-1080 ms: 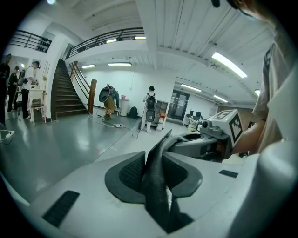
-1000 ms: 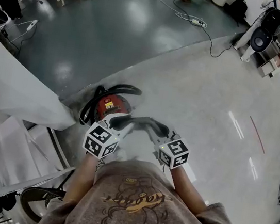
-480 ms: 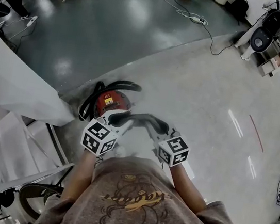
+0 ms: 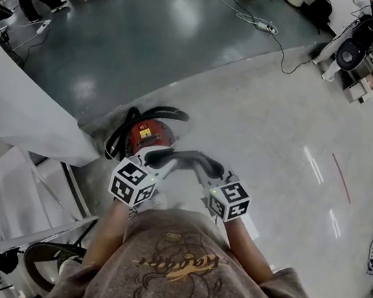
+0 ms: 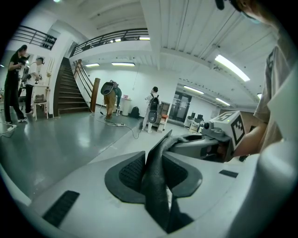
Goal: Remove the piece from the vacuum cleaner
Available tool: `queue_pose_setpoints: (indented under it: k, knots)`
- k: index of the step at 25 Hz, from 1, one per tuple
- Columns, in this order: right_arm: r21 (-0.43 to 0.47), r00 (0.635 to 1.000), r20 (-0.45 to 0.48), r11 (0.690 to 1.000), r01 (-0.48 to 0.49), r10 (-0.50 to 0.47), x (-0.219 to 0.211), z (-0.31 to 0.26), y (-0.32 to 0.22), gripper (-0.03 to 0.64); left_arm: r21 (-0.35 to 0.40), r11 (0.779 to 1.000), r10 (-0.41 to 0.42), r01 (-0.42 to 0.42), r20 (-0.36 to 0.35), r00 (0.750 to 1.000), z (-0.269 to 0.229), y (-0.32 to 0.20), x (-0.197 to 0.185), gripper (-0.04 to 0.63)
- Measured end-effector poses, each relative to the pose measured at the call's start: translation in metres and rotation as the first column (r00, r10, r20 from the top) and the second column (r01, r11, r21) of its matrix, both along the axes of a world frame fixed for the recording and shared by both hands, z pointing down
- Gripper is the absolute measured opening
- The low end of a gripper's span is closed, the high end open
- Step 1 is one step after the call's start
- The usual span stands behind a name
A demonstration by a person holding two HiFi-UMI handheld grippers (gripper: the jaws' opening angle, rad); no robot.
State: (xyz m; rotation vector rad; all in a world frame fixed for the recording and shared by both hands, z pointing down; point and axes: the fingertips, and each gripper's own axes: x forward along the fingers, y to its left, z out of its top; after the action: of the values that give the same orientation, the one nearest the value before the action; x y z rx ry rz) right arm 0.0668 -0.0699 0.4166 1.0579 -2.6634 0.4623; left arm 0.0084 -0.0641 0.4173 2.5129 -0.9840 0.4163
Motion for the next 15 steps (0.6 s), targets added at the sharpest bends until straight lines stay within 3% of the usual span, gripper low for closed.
queue_pose_setpoints:
  k: [15]
  knots:
    - [-0.013,1.0,0.001,1.0,0.016,-0.016,-0.0062,0.0033,0.0057,0.051,-0.005,0.999,-0.035,0.035,-0.004,0.999,0.0033,0.0055,-0.0064,0.087]
